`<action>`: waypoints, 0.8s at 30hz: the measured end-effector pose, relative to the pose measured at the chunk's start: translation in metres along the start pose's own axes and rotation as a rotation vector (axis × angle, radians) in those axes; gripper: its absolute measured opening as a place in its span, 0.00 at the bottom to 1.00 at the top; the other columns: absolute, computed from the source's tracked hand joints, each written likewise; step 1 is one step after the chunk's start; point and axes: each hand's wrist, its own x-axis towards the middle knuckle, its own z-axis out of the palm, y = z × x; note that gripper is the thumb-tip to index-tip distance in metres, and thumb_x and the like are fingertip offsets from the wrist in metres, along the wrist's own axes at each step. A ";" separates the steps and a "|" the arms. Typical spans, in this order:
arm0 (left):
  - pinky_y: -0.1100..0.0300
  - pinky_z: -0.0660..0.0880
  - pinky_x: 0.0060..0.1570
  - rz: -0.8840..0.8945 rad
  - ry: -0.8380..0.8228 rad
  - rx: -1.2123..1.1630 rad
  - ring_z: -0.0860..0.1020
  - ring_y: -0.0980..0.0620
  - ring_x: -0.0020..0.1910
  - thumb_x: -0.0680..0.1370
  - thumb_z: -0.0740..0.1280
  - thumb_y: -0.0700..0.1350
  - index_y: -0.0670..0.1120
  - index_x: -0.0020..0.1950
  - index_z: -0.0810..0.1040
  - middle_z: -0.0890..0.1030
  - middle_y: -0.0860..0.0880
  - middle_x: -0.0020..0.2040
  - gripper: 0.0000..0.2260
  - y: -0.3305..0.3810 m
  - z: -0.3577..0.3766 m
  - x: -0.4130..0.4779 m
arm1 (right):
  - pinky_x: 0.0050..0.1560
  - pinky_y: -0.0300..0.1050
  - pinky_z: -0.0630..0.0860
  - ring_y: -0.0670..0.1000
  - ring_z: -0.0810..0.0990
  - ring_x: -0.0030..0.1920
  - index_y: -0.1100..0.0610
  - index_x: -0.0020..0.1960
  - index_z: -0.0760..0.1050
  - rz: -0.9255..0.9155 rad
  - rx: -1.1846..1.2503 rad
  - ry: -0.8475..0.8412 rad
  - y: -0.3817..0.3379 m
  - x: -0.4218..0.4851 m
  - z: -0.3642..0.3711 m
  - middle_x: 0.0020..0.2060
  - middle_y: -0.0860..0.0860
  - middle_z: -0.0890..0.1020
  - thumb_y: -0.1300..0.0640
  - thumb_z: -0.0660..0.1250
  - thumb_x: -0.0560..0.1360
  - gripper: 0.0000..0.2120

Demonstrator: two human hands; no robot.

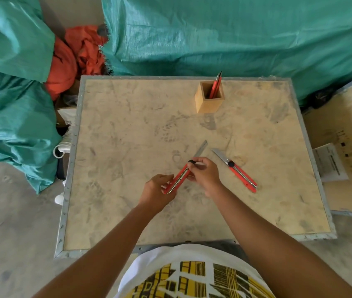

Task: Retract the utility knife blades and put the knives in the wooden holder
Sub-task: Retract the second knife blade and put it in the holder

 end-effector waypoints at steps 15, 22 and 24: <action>0.66 0.80 0.48 0.083 -0.048 -0.420 0.84 0.60 0.43 0.69 0.76 0.31 0.46 0.62 0.80 0.86 0.52 0.46 0.23 0.089 0.003 -0.057 | 0.50 0.52 0.86 0.56 0.88 0.50 0.60 0.62 0.82 -0.352 -0.024 -0.231 -0.080 -0.057 -0.089 0.52 0.58 0.87 0.63 0.71 0.78 0.13; 0.50 0.84 0.48 0.076 0.105 -0.618 0.83 0.45 0.44 0.69 0.75 0.28 0.46 0.59 0.82 0.87 0.44 0.46 0.22 0.127 0.043 -0.065 | 0.48 0.53 0.86 0.47 0.88 0.49 0.53 0.61 0.84 -0.485 -0.346 -0.441 -0.092 -0.073 -0.135 0.50 0.50 0.89 0.59 0.72 0.78 0.12; 0.50 0.84 0.47 0.077 0.128 -0.655 0.82 0.48 0.43 0.69 0.74 0.27 0.44 0.60 0.82 0.87 0.45 0.44 0.22 0.141 0.053 -0.066 | 0.48 0.54 0.86 0.44 0.86 0.46 0.49 0.58 0.85 -0.523 -0.402 -0.471 -0.097 -0.075 -0.152 0.47 0.46 0.89 0.58 0.72 0.78 0.11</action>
